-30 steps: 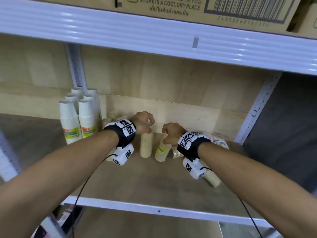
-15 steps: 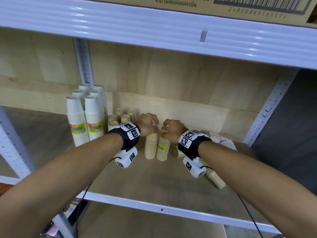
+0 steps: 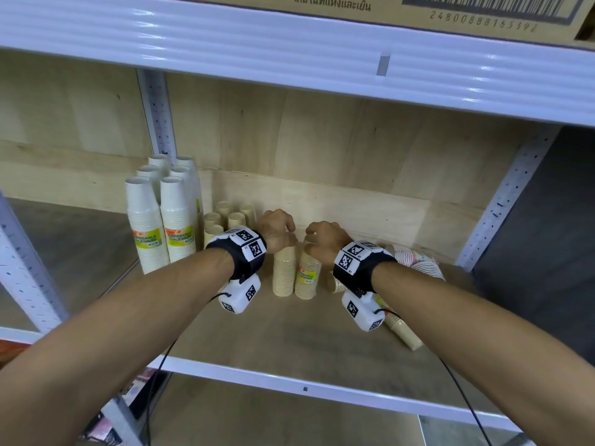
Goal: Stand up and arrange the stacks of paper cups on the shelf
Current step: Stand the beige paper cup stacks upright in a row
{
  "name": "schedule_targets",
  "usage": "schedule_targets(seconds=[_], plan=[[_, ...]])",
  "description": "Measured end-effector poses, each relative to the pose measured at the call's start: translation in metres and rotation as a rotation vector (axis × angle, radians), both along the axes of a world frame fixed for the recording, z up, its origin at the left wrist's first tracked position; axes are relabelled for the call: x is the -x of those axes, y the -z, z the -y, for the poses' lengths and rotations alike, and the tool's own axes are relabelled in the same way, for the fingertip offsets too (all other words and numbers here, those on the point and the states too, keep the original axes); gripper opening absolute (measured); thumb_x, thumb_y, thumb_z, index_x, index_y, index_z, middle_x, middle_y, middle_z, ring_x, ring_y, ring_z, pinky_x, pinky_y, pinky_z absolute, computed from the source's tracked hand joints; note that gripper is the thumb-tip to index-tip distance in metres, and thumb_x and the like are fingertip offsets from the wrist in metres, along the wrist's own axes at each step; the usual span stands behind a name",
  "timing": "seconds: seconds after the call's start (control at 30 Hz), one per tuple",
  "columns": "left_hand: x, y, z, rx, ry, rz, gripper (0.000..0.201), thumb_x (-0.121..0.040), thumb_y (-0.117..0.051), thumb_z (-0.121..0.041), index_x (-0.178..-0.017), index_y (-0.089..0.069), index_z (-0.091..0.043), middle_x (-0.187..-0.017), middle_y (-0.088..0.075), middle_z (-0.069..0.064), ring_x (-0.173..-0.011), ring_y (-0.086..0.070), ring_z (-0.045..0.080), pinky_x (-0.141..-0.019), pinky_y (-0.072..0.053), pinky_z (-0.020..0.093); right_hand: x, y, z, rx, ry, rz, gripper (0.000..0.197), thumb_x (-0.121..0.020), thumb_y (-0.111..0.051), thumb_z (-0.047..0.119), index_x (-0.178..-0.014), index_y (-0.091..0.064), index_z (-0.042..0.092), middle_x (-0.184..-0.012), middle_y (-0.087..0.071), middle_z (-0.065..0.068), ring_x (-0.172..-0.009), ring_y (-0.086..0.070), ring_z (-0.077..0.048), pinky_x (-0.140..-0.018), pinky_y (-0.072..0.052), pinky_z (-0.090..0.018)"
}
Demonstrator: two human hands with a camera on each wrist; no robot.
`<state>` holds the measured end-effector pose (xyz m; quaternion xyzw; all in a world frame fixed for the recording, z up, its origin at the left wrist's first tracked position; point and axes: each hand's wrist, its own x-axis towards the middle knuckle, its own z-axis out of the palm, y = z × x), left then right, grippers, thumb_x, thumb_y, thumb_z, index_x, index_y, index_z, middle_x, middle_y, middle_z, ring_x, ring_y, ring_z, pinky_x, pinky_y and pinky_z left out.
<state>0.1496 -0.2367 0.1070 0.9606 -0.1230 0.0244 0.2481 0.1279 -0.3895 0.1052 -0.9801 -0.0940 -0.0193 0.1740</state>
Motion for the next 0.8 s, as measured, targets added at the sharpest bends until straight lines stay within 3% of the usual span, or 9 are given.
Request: schedule_targets(seconds=[0.13, 0.23, 0.33, 0.5, 0.7, 0.8], plan=[[0.0026, -0.0007, 0.0004, -0.018, 0.062, -0.017, 0.032, -0.087, -0.066, -0.018, -0.118, -0.068, -0.015, -0.124, -0.062, 0.006, -0.111, -0.059, 0.023, -0.094, -0.050, 0.032, -0.0005, 0.0000, 0.0005, -0.004, -0.017, -0.026, 0.038, -0.086, -0.058, 0.011, -0.124, -0.061, 0.007, -0.121, -0.066, -0.008, -0.114, -0.059, -0.028, -0.090, -0.051, -0.032], [0.0058, -0.0014, 0.0009, 0.017, 0.021, -0.006, 0.038, -0.087, -0.066, -0.026, -0.124, -0.064, -0.016, -0.127, -0.059, 0.005, -0.115, -0.056, 0.024, -0.098, -0.048, 0.036, -0.0026, 0.0000, -0.0001, 0.023, -0.029, -0.029, 0.035, -0.085, -0.058, 0.011, -0.120, -0.063, 0.007, -0.116, -0.067, -0.009, -0.109, -0.061, -0.029, -0.086, -0.052, -0.032], [0.0057, -0.0007, 0.0015, 0.033, -0.026, 0.002, 0.041, -0.087, -0.067, -0.032, -0.123, -0.064, -0.013, -0.126, -0.057, 0.005, -0.115, -0.055, 0.024, -0.098, -0.048, 0.036, -0.0047, 0.0005, 0.0001, 0.038, -0.034, -0.036, 0.039, -0.085, -0.059, 0.012, -0.124, -0.061, 0.009, -0.120, -0.065, -0.010, -0.110, -0.061, -0.029, -0.085, -0.052, -0.031], [0.0071, -0.0035, 0.0020, 0.006, 0.047, -0.028, 0.034, -0.087, -0.065, -0.015, -0.121, -0.068, -0.013, -0.124, -0.063, 0.005, -0.111, -0.060, 0.023, -0.097, -0.050, 0.035, -0.0060, 0.0021, 0.0019, 0.054, -0.040, -0.051, 0.041, -0.085, -0.058, 0.012, -0.126, -0.058, 0.010, -0.121, -0.063, -0.011, -0.113, -0.057, -0.030, -0.085, -0.050, -0.032], [0.0084, -0.0029, 0.0020, -0.036, -0.001, -0.005, 0.043, -0.088, -0.065, -0.030, -0.127, -0.062, -0.014, -0.128, -0.058, 0.004, -0.116, -0.056, 0.023, -0.097, -0.048, 0.033, -0.0091, 0.0035, 0.0021, 0.056, -0.043, -0.051, 0.035, -0.083, -0.059, 0.012, -0.118, -0.062, 0.010, -0.114, -0.065, -0.010, -0.107, -0.060, -0.030, -0.080, -0.050, -0.031], [0.0062, 0.0003, 0.0008, -0.027, -0.002, -0.005, 0.037, -0.088, -0.066, -0.026, -0.123, -0.064, -0.014, -0.129, -0.059, 0.005, -0.116, -0.056, 0.023, -0.097, -0.049, 0.034, -0.0098, 0.0036, 0.0026, 0.046, -0.045, -0.049, 0.035, -0.083, -0.059, 0.011, -0.118, -0.062, 0.009, -0.114, -0.065, -0.010, -0.106, -0.061, -0.030, -0.083, -0.052, -0.033]])
